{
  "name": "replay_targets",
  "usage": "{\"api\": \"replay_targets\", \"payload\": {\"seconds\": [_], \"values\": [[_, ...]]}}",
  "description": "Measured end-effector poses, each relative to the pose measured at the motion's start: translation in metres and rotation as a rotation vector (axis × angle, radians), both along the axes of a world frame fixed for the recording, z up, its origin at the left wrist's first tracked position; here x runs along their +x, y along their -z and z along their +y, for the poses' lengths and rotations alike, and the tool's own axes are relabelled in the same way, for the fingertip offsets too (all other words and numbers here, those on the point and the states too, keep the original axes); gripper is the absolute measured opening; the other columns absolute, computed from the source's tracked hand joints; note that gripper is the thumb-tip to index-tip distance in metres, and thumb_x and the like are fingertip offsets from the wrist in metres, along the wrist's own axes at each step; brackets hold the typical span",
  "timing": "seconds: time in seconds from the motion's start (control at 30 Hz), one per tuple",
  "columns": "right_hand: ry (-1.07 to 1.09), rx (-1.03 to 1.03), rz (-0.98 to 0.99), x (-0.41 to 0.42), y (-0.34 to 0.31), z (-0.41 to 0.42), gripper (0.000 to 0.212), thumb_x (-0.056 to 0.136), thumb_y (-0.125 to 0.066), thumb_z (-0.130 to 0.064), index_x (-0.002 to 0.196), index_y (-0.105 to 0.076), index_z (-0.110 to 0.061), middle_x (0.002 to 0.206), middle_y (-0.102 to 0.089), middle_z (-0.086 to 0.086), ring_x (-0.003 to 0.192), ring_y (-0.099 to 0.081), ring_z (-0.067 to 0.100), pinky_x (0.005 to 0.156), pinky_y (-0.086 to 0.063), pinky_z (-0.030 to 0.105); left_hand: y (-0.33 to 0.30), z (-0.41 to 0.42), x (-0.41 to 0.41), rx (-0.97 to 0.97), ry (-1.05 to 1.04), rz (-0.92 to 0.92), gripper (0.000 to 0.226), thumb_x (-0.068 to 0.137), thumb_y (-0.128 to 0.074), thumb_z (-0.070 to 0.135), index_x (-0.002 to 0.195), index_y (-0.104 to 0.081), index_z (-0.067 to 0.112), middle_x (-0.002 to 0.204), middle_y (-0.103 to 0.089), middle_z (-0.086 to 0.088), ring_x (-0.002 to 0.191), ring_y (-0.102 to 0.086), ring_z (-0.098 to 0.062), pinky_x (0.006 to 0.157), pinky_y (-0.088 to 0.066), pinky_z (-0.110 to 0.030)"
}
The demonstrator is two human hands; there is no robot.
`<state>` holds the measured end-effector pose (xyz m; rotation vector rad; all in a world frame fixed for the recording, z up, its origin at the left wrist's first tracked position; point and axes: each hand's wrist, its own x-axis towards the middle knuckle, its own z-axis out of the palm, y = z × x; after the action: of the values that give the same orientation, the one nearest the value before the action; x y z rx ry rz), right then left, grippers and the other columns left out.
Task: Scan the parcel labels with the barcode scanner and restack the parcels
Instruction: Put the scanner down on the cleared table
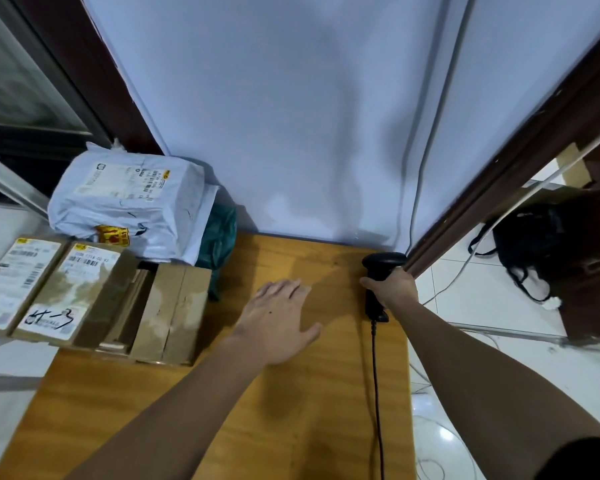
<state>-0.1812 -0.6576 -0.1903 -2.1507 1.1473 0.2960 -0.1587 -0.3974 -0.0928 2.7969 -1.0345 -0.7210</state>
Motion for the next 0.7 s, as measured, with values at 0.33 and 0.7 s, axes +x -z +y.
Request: {"api": "replay_targets", "payload": {"seconds": [0.33,0.7], "values": [[0.110,0.126,-0.112,-0.002,0.008,-0.001,0.032,0.091,-0.068,-0.035,0.087,-0.063,-0.003,0.078,-0.058,0.012,0.068,-0.057,0.026,0.056,-0.047,0.034,0.005,0.002,-0.009,-0.001,0.003,0.012,0.078,0.099,-0.041,0.064,0.163,-0.022,0.023,0.171,-0.021,0.002,0.157,-0.016,-0.018,0.128,-0.010,-0.040],[0.039,0.072,-0.059,-0.013,-0.012,0.000,0.052,0.101,-0.055,-0.037,0.134,-0.055,0.003,0.118,-0.063,0.022,0.107,-0.061,0.037,0.091,-0.055,0.047,-0.003,0.008,-0.025,0.010,0.008,0.001,0.077,0.099,-0.042,0.064,0.162,-0.025,0.023,0.170,-0.022,0.002,0.157,-0.018,-0.019,0.128,-0.011,-0.040]]}}
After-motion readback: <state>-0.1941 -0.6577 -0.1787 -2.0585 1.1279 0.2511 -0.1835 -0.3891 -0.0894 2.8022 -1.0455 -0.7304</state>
